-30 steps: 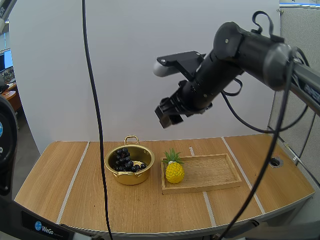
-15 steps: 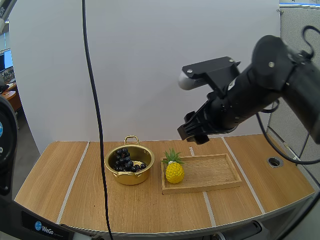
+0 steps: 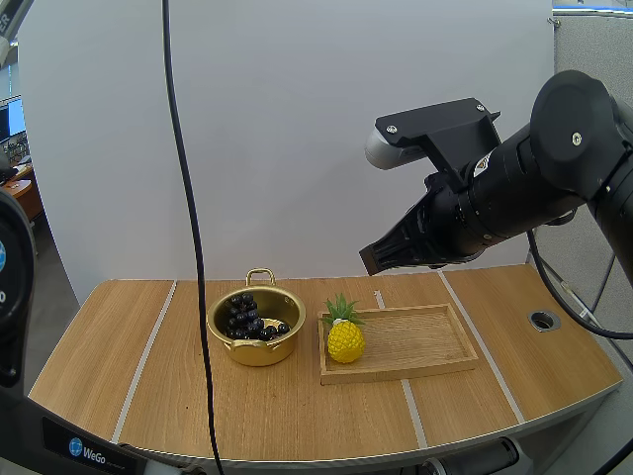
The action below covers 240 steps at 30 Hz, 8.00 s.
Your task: Open the pot, put the grape inside, and close it
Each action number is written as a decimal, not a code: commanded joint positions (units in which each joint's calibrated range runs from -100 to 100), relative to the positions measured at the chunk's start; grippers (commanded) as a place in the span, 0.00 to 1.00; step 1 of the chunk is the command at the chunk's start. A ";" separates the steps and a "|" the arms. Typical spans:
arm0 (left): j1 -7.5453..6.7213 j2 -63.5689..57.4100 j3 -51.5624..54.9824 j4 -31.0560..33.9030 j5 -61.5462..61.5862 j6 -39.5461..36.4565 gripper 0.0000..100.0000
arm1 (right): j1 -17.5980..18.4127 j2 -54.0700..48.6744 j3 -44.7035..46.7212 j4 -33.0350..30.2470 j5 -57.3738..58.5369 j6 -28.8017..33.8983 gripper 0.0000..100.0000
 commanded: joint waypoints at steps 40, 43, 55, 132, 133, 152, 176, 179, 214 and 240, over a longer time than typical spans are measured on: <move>-0.04 4.13 15.70 -2.50 29.81 4.26 0.00 | -0.17 -0.64 0.22 4.11 0.08 -0.09 0.00; -0.04 4.68 20.81 -2.50 29.81 4.57 0.00 | -0.17 -0.64 0.22 4.11 0.08 -0.09 0.00; -0.04 10.83 46.56 -5.53 27.39 9.32 0.00 | -0.17 -0.64 0.22 4.11 0.08 -0.09 0.00; -0.04 27.63 61.51 -8.46 20.16 15.03 0.00 | -0.17 -0.64 0.22 6.66 0.08 -0.09 0.00; -0.04 27.63 61.51 -8.46 20.16 15.03 0.00 | -0.17 -0.64 0.22 6.66 0.08 -0.09 0.00; -0.04 27.63 61.51 -8.49 21.78 15.03 0.00 | -0.17 -0.64 0.22 5.56 0.08 0.19 0.00; -0.04 27.63 61.51 -11.08 24.83 15.75 0.00 | -0.17 -0.64 0.22 4.83 0.08 1.26 0.00; -0.04 27.63 61.51 -11.08 25.59 15.75 0.00 | -0.17 -0.64 0.22 5.08 0.08 1.26 0.00; -0.04 17.08 49.41 -8.77 29.81 12.23 1.00 | -0.17 -0.64 0.22 5.31 0.08 1.26 0.00; -0.04 -25.20 49.41 -3.02 29.81 3.11 1.00 | -0.17 -0.64 0.22 5.31 0.08 1.26 0.00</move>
